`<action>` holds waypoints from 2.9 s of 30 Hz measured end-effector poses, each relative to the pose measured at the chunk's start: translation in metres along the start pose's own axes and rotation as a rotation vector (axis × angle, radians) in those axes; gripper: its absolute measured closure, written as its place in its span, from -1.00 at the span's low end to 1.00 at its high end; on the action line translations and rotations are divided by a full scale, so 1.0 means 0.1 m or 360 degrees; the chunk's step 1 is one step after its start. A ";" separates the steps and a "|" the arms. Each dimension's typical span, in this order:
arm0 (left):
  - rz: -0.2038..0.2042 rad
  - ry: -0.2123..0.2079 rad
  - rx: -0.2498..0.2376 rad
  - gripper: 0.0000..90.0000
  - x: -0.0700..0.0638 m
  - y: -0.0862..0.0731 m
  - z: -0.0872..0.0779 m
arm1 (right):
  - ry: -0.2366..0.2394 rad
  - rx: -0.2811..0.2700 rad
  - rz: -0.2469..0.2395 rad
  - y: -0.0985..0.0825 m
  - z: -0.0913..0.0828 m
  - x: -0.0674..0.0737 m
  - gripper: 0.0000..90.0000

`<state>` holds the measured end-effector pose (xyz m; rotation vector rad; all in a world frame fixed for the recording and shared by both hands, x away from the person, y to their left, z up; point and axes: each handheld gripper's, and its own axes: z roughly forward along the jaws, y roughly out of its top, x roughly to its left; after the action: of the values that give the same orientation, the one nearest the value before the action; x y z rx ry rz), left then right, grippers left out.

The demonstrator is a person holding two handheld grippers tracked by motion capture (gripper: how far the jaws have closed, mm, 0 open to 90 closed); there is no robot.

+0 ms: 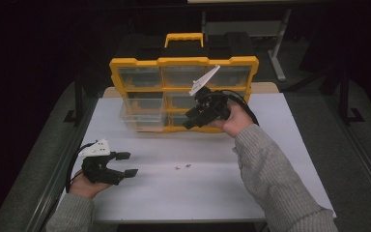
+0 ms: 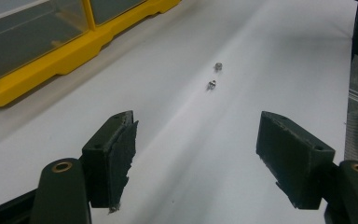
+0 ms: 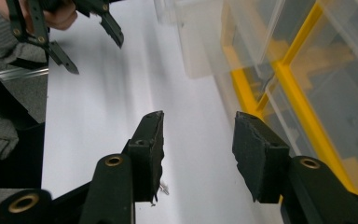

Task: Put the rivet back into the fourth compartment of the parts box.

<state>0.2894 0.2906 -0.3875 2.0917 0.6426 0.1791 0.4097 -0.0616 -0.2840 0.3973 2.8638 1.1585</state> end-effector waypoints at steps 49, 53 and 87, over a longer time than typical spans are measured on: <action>0.0004 0.0019 -0.0006 -0.39 0.01 0.00 -0.01 | 0.0152 0.0234 0.0107 -0.89 1.07 0.21 0.37; 0.0001 0.0021 -0.0007 -0.39 0.00 0.00 -0.01 | 0.0155 0.0266 0.0092 -0.91 1.14 0.23 0.44; 0.0013 0.0032 -0.0010 -0.40 0.02 0.00 -0.02 | 0.0184 0.0302 0.0052 -0.91 1.17 0.19 0.81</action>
<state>0.2901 0.2934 -0.3867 2.0888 0.6448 0.2068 0.3851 -0.0400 -0.4296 0.3967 3.0916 0.9461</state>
